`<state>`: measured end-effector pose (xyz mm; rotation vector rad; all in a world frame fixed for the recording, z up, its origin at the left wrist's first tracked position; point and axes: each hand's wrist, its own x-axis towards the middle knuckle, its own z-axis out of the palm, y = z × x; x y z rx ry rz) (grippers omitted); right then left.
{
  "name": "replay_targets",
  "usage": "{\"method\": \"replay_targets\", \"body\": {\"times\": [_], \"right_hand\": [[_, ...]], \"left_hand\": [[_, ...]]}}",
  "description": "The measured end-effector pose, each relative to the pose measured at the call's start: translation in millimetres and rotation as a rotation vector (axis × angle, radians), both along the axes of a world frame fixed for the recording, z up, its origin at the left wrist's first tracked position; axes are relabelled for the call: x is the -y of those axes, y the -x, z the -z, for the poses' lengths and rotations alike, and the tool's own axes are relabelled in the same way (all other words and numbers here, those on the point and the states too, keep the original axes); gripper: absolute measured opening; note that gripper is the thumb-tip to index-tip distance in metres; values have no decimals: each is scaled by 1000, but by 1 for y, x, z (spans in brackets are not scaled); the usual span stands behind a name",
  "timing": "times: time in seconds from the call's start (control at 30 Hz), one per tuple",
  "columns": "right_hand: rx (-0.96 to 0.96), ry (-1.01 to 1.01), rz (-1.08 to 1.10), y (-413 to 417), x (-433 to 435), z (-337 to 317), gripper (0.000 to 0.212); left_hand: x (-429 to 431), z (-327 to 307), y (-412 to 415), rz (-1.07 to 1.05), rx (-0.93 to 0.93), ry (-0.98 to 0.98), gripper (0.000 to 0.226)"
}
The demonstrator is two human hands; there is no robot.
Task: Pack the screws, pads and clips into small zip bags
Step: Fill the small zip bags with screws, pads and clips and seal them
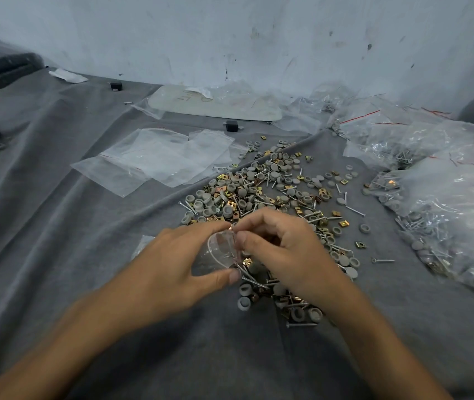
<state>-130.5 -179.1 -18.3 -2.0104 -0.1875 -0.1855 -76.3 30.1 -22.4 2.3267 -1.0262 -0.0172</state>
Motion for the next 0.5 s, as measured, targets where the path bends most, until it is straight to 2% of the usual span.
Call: {"method": "replay_targets", "body": {"times": [0.13, 0.23, 0.4, 0.5], "right_hand": [[48, 168, 188, -6, 25, 0, 10], [-6, 329, 272, -10, 40, 2, 7], [-72, 445, 160, -11, 35, 4, 8], [-151, 478, 10, -8, 26, 5, 18]], "left_hand": [[-3, 1, 1, -31, -2, -19, 85], [-4, 2, 0, -42, -5, -21, 87], [-6, -1, -3, -44, -14, 6, 84], [-9, -3, -5, -57, -19, 32, 81]]}}
